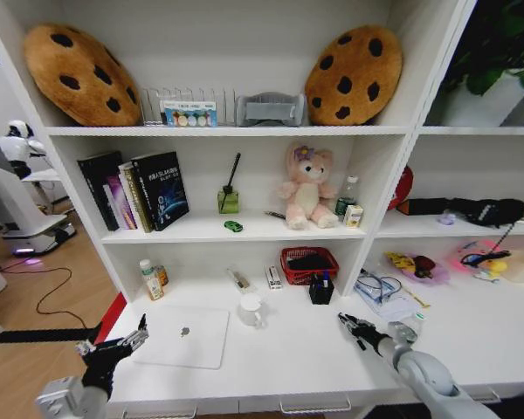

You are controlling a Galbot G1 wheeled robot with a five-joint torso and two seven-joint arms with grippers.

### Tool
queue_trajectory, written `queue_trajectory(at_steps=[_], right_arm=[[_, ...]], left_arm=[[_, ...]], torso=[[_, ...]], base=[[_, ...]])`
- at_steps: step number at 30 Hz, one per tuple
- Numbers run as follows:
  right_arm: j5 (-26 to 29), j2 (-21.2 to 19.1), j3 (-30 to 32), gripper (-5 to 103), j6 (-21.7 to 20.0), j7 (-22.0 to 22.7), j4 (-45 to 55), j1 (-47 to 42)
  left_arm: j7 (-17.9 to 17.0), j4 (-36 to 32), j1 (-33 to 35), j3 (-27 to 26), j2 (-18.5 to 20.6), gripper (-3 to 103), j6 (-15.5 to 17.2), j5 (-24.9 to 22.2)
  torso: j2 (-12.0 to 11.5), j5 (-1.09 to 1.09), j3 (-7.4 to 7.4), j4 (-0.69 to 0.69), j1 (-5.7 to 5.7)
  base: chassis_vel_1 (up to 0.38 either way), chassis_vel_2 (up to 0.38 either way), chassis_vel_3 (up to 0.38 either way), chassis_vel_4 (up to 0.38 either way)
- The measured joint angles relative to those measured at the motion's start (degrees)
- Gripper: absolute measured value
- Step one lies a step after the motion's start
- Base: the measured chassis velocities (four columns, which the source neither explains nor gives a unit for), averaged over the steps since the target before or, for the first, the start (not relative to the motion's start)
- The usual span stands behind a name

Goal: Organize the objects on the table.

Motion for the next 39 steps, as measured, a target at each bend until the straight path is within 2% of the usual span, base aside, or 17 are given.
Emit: queue_trajectory(at_steps=[2,3,4,15,16,17,18,21,22,24,25,29,30,31,32,34,39], right_arm=[[0.0,0.0,0.0,22,-0.1,0.0,0.0,0.0],[0.0,0.0,0.0,13,-0.6,0.3,0.1,0.0],[-0.2,0.0,0.1,12,-0.8,0.5,0.2,0.0],[0.7,-0.1,0.6,12,-1.1,1.3,2.5,-0.6],[0.9,-0.1,1.1,12,0.5,1.2,4.6,-0.6],[0.8,-0.1,1.4,12,4.0,0.5,6.3,-0.4],[0.8,-0.1,1.4,12,4.0,0.5,6.3,-0.4],[-0.3,0.0,0.9,12,13.5,-0.2,8.6,2.0],[-0.3,0.0,0.9,12,13.5,-0.2,8.6,2.0],[-1.7,0.5,-1.0,12,20.6,2.0,7.6,5.6],[-1.7,0.5,-1.0,12,20.6,2.0,7.6,5.6],[-8.2,2.5,-8.0,12,37.3,8.8,-3.6,14.3],[-8.2,2.5,-8.0,12,37.3,8.8,-3.6,14.3],[-9.3,3.0,-9.4,12,40.4,9.6,-5.9,15.8],[-9.3,3.0,-9.4,12,40.4,9.6,-5.9,15.8],[-11.1,4.1,-12.7,12,46.6,10.7,-10.5,19.1],[-12.2,5.2,-16.2,12,50.4,10.8,-13.8,22.2]], left_arm=[[0.0,0.0,0.0,0.0,0.0,100,0.0,0.0],[0.0,0.0,0.0,0.0,0.0,100,0.0,0.0],[0.0,0.0,0.0,0.0,0.0,100,0.0,0.0],[0.0,0.0,0.0,0.0,0.0,100,0.0,0.0],[0.0,0.0,0.0,0.0,0.0,100,0.0,0.0],[0.0,0.0,0.0,0.0,0.0,100,0.0,0.0],[0.0,0.0,0.0,0.0,0.0,100,0.0,0.0],[0.0,0.0,0.0,0.0,0.0,100,0.0,0.0],[0.0,0.0,0.0,0.0,0.0,100,0.0,0.0],[0.0,0.0,0.0,0.0,0.0,100,0.0,0.0],[0.0,0.0,0.0,0.0,0.0,100,0.0,0.0],[0.0,0.0,0.0,0.0,0.0,100,0.0,0.0],[0.0,0.0,0.0,0.0,0.0,100,0.0,0.0],[0.0,0.0,0.0,0.0,0.0,100,0.0,0.0],[0.0,0.0,0.0,0.0,0.0,100,0.0,0.0],[0.0,0.0,0.0,0.0,0.0,100,0.0,0.0],[0.0,0.0,0.0,0.0,0.0,100,0.0,0.0]], torso=[[0.0,0.00,0.00,0.00,0.00],[0.0,0.00,0.00,0.01,0.00],[0.0,0.00,0.00,0.01,0.00],[0.0,0.05,0.01,-0.02,0.00],[0.0,0.03,0.01,-0.01,0.00],[0.0,0.01,0.01,-0.01,0.00],[0.0,0.01,0.01,-0.01,0.00],[0.0,0.00,0.01,0.01,0.00],[0.0,0.00,0.01,0.01,0.00],[0.0,0.02,0.01,0.01,0.00],[0.0,0.02,0.01,0.01,0.00],[0.0,0.03,0.01,0.01,0.01],[0.0,0.03,0.01,0.01,0.01],[0.0,0.03,0.01,0.00,0.01],[0.0,0.03,0.01,0.00,0.01],[0.0,0.04,0.01,0.00,0.01],[0.0,0.02,0.01,0.00,0.01]], base=[[0.000,0.000,0.000,0.000],[0.000,0.000,0.000,0.000],[0.000,0.000,0.000,0.000],[0.000,0.000,0.000,0.000],[0.000,0.000,0.000,0.000],[0.000,0.000,0.000,0.000],[0.000,0.000,0.000,0.000],[0.000,0.000,0.000,0.000],[0.000,0.000,0.000,0.000],[0.000,0.000,0.000,0.000],[0.000,0.000,0.000,0.000],[0.000,0.000,0.000,0.000],[0.000,0.000,0.000,0.000],[0.000,0.000,0.000,0.000],[0.000,0.000,0.000,0.000],[0.000,0.000,0.000,0.000],[0.000,0.000,0.000,0.000]])
